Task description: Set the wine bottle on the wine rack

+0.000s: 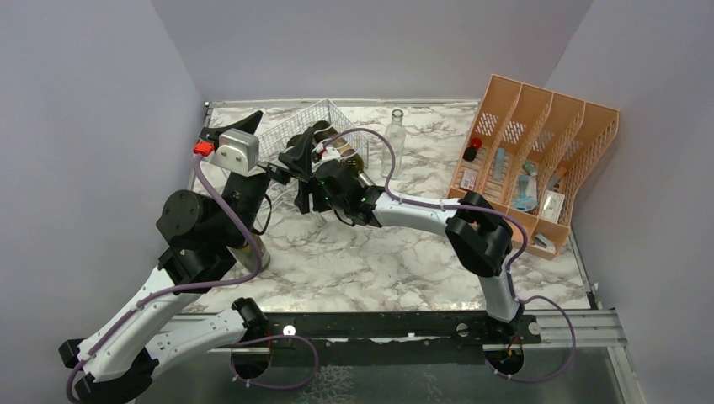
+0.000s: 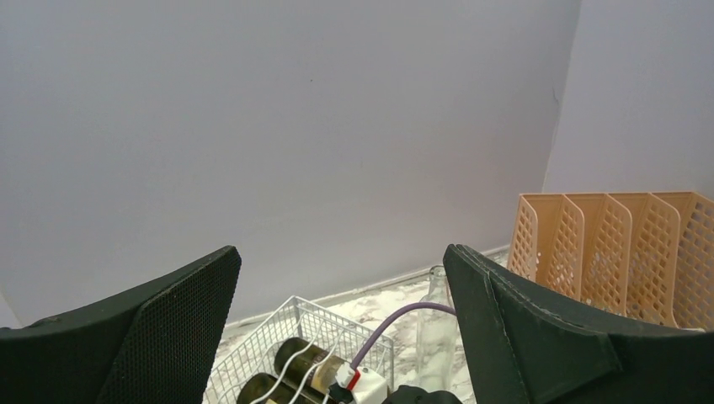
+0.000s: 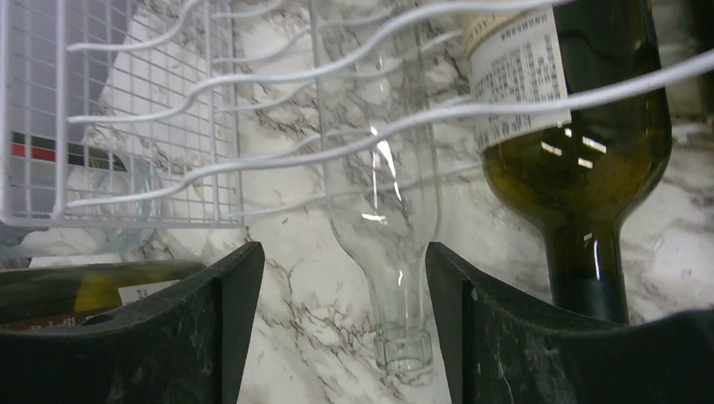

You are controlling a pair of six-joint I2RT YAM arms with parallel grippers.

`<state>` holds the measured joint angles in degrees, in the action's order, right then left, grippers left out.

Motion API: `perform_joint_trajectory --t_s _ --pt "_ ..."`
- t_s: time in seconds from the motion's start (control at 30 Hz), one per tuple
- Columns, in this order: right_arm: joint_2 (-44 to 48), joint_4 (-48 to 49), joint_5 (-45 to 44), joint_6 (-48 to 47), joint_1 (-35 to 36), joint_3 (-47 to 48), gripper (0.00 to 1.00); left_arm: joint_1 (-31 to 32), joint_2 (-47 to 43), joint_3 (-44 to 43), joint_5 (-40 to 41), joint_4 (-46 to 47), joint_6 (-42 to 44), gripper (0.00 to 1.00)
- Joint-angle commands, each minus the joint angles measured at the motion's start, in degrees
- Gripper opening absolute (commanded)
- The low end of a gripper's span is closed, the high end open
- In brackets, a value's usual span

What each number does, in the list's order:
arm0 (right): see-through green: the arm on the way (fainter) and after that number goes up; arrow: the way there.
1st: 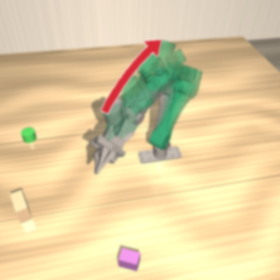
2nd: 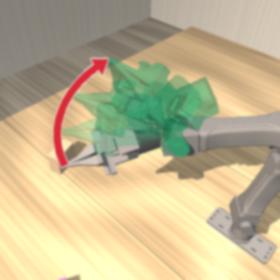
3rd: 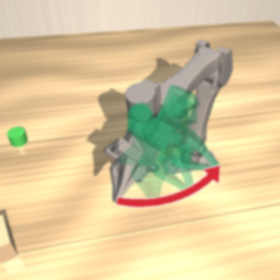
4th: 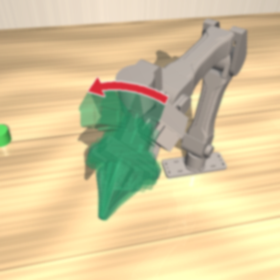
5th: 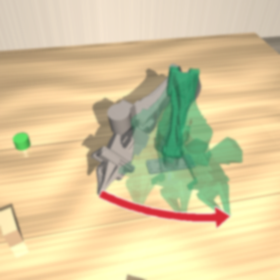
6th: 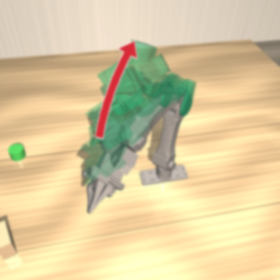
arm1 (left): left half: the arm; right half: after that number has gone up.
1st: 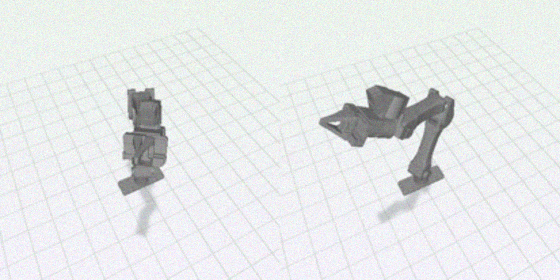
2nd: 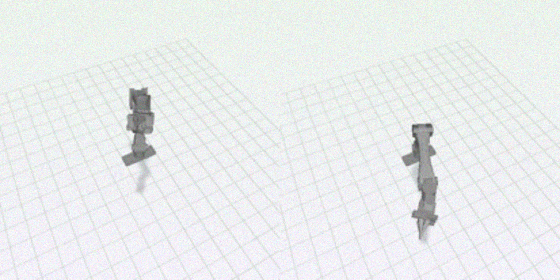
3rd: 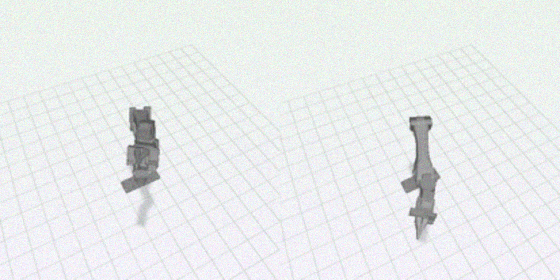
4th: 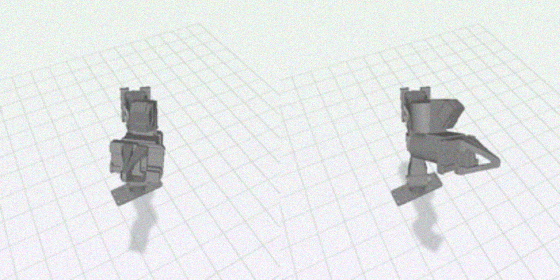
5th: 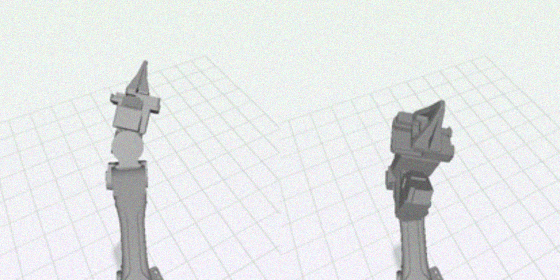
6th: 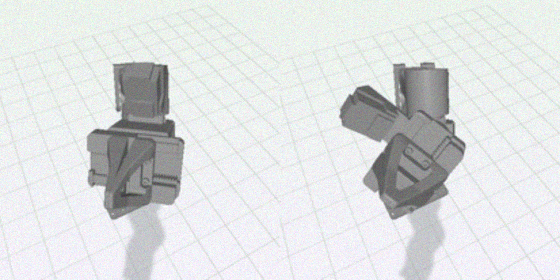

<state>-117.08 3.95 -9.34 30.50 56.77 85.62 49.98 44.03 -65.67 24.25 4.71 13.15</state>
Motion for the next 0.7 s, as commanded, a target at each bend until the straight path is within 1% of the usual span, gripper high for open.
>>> perform_joint_trajectory --t_s 0.0,0.13,0.3,0.4,0.5,0.67 --pt "0.56 -10.41 -1.27 5.19 0.08 0.65 0.71 -0.07 -0.51 -0.74 1.78 -0.96 0.27 0.99" --pt "0.04 -12.88 0.81 6.34 0.03 0.01 0.66 -0.13 -0.35 -0.22 1.51 -0.91 0.2 0.99" --pt "-2.38 -12.87 5.14 3.72 0.03 1.44 0.6 -0.09 -0.04 0.19 1.35 -0.68 0.29 0.99" --pt "-4.31 -13.68 5.98 1.62 0.02 4.17 0.57 -0.06 0.26 0.31 1.17 -0.71 0.38 0.99" --pt "-6.23 -14.89 4.82 -0.26 0.08 7.24 0.49 -0.08 0.31 0.23 1.06 -0.84 0.61 0.99" --pt "-9.81 -16.04 4.06 -1.78 -0.09 12.25 0.34 -0.1 0.45 0.2 1.24 -0.78 0.77 0.99"
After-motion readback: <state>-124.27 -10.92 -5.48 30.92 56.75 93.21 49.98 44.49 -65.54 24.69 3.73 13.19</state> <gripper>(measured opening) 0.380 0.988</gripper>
